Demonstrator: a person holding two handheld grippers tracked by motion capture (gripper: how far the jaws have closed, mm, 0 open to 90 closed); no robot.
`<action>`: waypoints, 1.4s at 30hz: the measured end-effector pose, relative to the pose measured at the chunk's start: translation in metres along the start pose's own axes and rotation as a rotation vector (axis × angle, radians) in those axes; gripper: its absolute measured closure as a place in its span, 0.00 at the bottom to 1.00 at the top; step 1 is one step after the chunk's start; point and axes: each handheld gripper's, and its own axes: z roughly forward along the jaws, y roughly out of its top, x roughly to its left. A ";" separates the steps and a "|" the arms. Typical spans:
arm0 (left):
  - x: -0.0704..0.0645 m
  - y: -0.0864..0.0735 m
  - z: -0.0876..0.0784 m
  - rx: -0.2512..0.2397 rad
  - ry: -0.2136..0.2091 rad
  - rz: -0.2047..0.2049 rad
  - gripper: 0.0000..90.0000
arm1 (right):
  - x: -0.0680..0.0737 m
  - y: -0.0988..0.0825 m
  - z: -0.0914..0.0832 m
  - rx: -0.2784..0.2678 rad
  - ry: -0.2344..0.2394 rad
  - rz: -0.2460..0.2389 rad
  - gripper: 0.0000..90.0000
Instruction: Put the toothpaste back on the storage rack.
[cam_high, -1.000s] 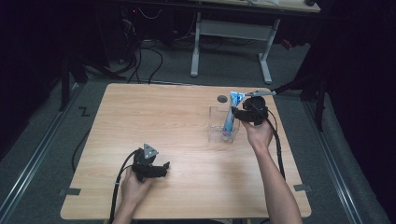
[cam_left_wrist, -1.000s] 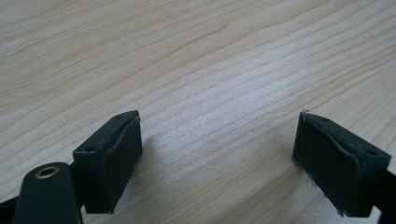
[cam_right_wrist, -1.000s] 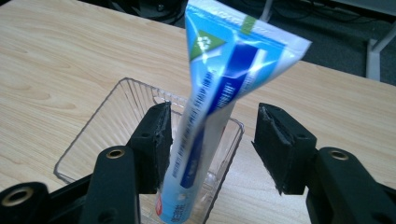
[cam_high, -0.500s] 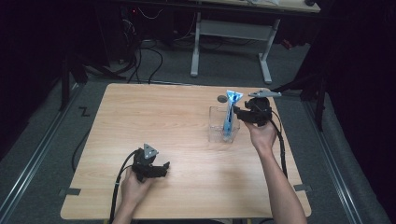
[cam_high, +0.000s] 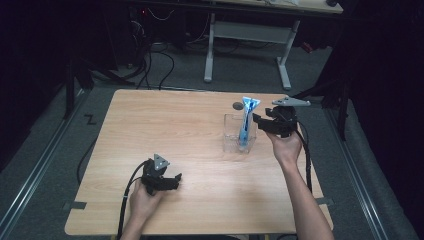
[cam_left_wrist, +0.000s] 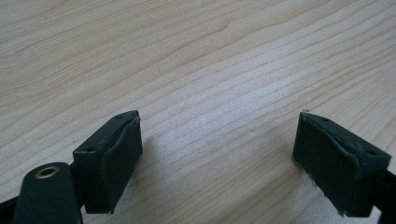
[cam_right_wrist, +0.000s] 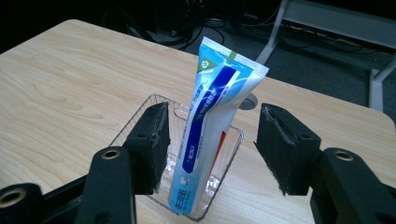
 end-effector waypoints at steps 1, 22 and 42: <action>0.000 0.000 0.000 0.001 0.000 0.001 0.18 | 0.000 0.000 -0.001 0.000 0.000 -0.004 0.49; 0.000 0.000 0.000 0.001 -0.002 0.001 0.18 | -0.015 -0.018 -0.028 -0.053 -0.006 0.024 0.51; 0.000 0.000 0.000 0.001 -0.003 0.003 0.18 | -0.033 -0.042 -0.048 -0.060 -0.014 0.078 0.50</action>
